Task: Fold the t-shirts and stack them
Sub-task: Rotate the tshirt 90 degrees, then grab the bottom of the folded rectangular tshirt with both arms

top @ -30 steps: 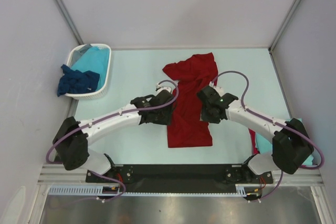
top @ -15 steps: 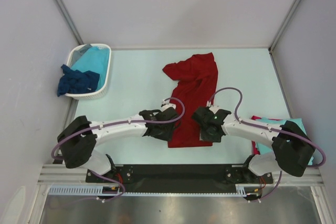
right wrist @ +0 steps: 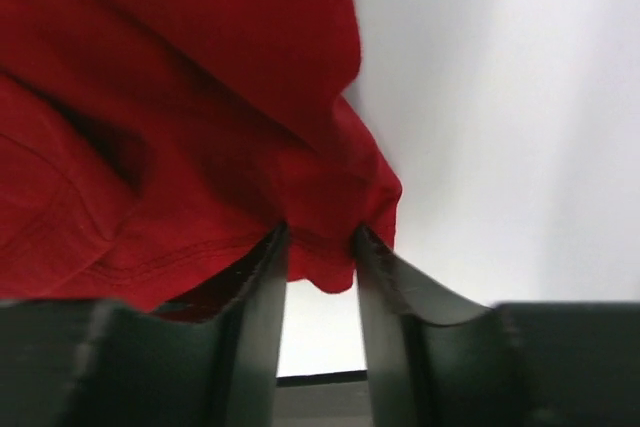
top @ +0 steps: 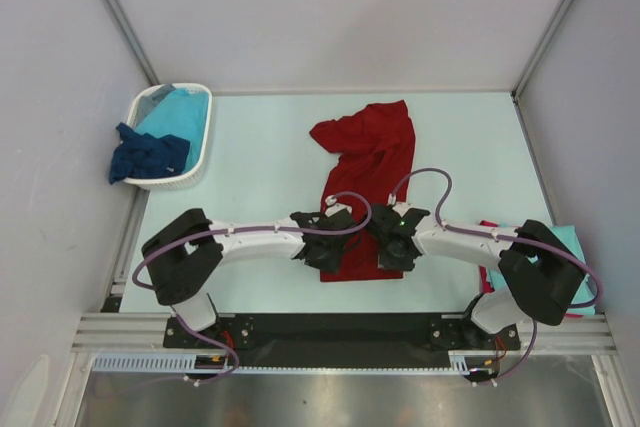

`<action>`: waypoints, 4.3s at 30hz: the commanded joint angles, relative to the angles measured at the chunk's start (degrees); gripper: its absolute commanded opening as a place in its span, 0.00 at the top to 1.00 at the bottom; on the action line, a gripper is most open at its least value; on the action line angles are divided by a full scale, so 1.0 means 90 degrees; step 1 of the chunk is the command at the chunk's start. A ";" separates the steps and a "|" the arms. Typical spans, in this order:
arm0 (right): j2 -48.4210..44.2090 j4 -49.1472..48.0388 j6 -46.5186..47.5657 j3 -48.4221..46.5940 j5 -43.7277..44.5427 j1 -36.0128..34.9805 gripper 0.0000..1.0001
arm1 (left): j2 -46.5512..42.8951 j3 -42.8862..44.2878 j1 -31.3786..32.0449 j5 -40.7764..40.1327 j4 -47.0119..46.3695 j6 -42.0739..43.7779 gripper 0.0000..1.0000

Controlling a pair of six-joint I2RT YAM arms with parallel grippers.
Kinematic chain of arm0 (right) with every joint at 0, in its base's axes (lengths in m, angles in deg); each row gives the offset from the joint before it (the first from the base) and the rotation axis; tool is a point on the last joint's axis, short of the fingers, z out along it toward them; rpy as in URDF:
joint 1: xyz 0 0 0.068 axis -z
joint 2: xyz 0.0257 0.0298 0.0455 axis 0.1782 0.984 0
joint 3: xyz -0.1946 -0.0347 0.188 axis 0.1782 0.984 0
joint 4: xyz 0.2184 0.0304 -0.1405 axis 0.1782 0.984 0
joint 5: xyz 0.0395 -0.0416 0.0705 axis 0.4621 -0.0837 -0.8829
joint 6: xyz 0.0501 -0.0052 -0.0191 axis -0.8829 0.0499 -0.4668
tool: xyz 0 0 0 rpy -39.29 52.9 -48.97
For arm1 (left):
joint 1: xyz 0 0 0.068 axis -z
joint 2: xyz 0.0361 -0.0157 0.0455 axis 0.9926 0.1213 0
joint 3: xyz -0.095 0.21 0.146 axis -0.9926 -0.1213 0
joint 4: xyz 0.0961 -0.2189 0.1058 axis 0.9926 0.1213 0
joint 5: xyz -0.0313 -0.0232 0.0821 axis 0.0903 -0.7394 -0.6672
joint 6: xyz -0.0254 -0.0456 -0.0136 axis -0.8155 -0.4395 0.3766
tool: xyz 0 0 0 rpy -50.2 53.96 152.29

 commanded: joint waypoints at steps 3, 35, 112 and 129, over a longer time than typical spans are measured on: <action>0.0190 -0.0079 -0.0052 0.0050 -0.0090 -0.0180 0.74 | 0.0038 -0.0036 0.0035 0.0313 -0.0129 0.0043 0.75; 0.0101 0.0887 0.1069 -0.3128 0.0965 0.0363 0.21 | -0.1253 0.1963 -0.0569 -0.1221 0.1121 0.0921 0.42; 0.4741 0.0721 0.2585 -0.7596 -0.0344 0.3736 0.78 | 0.5976 0.9144 -0.4789 0.0664 0.1805 0.1967 0.94; 0.4790 0.0692 0.2604 -0.7587 -0.0373 0.3853 0.79 | 0.6025 0.9221 -0.5287 0.0576 0.1814 0.2045 0.95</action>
